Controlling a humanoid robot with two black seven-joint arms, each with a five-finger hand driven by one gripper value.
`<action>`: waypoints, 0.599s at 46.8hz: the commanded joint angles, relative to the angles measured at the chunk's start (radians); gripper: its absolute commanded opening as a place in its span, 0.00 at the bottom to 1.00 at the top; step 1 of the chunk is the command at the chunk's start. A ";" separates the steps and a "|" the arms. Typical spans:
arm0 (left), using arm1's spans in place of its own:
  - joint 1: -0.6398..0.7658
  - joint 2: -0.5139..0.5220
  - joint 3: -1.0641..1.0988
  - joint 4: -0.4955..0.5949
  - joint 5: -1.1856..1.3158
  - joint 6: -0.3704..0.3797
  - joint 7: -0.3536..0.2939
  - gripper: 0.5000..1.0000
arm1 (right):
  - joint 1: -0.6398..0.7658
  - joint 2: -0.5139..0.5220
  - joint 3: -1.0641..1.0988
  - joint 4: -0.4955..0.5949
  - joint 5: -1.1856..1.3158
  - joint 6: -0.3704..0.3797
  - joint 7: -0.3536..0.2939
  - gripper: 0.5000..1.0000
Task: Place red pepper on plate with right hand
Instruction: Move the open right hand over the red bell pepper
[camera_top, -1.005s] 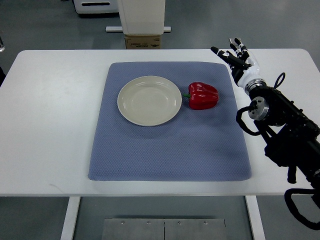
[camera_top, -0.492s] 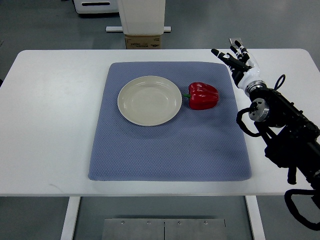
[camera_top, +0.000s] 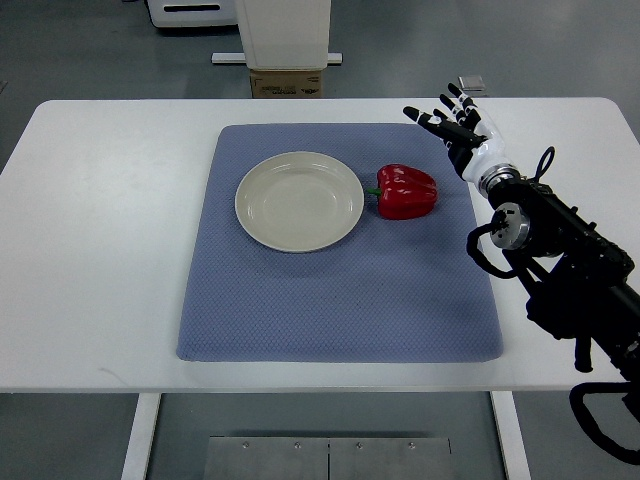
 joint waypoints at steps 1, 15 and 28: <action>0.000 0.000 0.000 0.000 0.000 0.000 0.000 1.00 | 0.000 0.000 -0.022 0.005 -0.010 0.022 0.000 1.00; 0.000 0.000 0.000 0.000 0.000 0.000 0.000 1.00 | 0.033 -0.015 -0.112 0.024 -0.102 0.031 0.003 1.00; -0.001 0.000 0.000 0.000 0.000 0.000 0.000 1.00 | 0.065 -0.087 -0.206 0.066 -0.222 0.110 0.009 0.99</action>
